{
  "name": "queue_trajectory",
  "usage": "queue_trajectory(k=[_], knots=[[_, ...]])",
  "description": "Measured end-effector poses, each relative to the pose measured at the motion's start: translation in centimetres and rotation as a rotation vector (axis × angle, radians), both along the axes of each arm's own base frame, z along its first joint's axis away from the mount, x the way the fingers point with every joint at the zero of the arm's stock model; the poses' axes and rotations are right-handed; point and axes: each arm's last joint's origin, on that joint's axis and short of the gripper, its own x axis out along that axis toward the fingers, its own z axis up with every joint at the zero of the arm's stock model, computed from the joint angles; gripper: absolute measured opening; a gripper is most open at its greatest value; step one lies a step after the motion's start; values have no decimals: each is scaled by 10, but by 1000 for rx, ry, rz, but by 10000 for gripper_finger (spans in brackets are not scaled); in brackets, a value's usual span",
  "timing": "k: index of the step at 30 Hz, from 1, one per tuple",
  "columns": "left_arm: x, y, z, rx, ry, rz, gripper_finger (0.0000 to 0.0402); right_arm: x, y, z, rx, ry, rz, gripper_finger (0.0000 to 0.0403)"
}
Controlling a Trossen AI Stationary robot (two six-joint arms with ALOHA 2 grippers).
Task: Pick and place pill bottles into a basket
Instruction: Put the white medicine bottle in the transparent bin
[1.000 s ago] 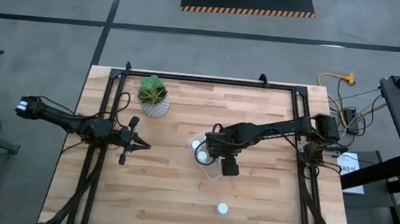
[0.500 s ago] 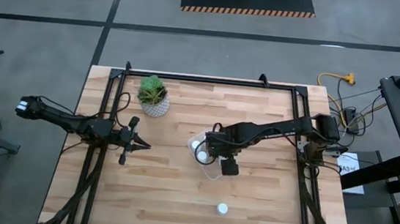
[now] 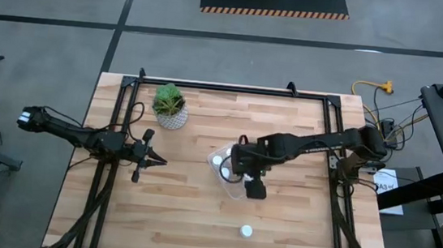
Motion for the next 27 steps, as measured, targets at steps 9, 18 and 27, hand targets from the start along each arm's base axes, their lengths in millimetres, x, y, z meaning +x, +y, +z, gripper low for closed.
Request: queue_trajectory(k=[9, 18, 27], knots=[[0, 0, 0, 2, 0, 0, 8, -5, 51, 7, 39, -70, 61, 247], [0, 0, 0, 2, 0, 0, 8, -9, 95, -11, -15, -51, 21, 254], [0, 0, 0, 3, 2, 0, 8, -21, 125, -13, 30, -22, -31, 268]])
